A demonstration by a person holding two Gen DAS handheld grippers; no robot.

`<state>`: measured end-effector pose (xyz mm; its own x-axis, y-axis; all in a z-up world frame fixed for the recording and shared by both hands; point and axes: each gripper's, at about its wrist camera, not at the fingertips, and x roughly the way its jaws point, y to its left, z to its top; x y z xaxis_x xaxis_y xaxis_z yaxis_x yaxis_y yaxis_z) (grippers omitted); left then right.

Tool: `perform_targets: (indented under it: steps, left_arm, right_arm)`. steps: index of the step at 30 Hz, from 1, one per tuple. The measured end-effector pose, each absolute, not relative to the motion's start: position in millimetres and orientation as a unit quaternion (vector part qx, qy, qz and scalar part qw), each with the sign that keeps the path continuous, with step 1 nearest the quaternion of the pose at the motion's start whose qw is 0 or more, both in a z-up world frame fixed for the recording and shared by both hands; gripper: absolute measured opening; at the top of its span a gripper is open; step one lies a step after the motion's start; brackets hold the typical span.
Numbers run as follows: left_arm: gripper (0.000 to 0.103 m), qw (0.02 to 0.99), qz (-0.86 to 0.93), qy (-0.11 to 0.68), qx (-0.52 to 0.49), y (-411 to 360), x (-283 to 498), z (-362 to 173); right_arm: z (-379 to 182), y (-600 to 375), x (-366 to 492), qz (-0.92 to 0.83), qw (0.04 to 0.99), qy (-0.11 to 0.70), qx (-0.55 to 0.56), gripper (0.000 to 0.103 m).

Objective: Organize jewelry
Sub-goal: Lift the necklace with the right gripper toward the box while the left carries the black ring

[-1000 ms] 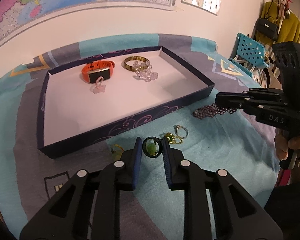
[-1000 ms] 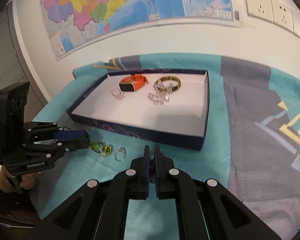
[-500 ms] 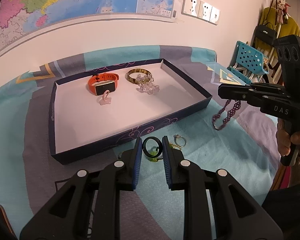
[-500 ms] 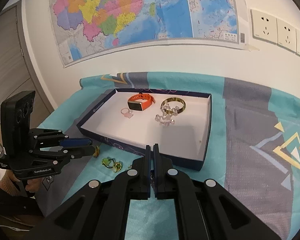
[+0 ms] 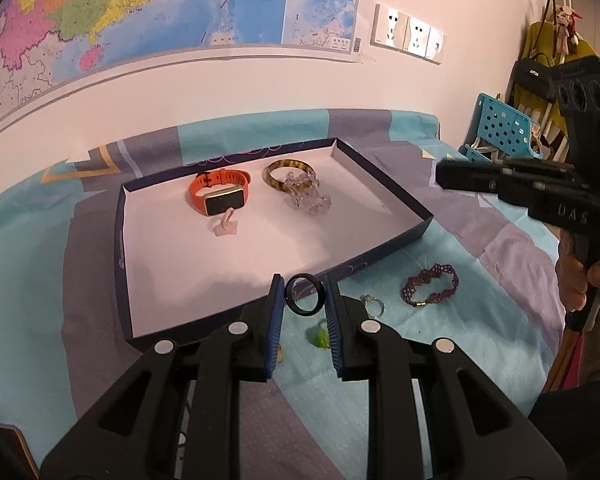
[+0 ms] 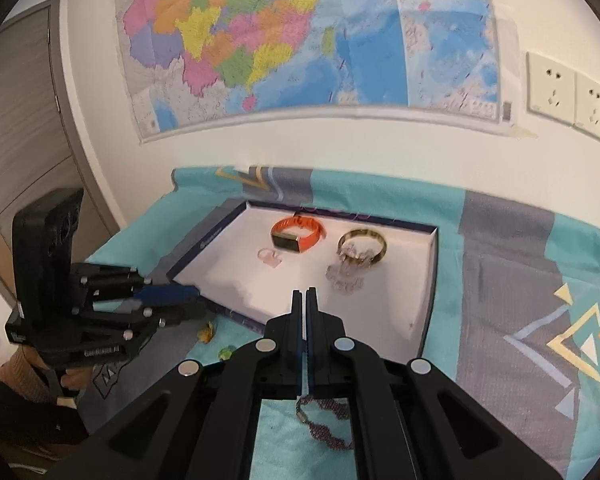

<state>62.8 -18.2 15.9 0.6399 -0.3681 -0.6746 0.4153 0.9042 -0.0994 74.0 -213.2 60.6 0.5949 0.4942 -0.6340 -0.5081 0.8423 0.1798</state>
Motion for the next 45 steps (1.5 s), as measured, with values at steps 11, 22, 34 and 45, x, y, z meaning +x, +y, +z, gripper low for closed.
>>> perform_targets:
  steps: [11, 22, 34, 45]
  left_arm:
    - [0.021, 0.902, -0.22, 0.37, 0.027, -17.5, 65.3, 11.0]
    - [0.021, 0.9, -0.215, 0.378, 0.025, -16.5, 66.1, 6.2]
    - [0.021, 0.903, -0.213, 0.373, 0.029, -15.9, 68.6, 11.1]
    - [0.021, 0.907, -0.208, 0.363, 0.038, -17.2, 77.1, 18.4]
  right_arm:
    - [-12.0, -231.0, 61.4, 0.224, 0.862, 0.451, -0.055, 0.053]
    - [-22.2, -223.4, 53.2, 0.229, 0.859, 0.453, -0.071, 0.009]
    - [21.3, -220.4, 55.4, 0.244, 0.881, 0.4, -0.059, 0.002]
    - [52.3, -216.5, 74.6, 0.254, 0.898, 0.357, -0.046, 0.002]
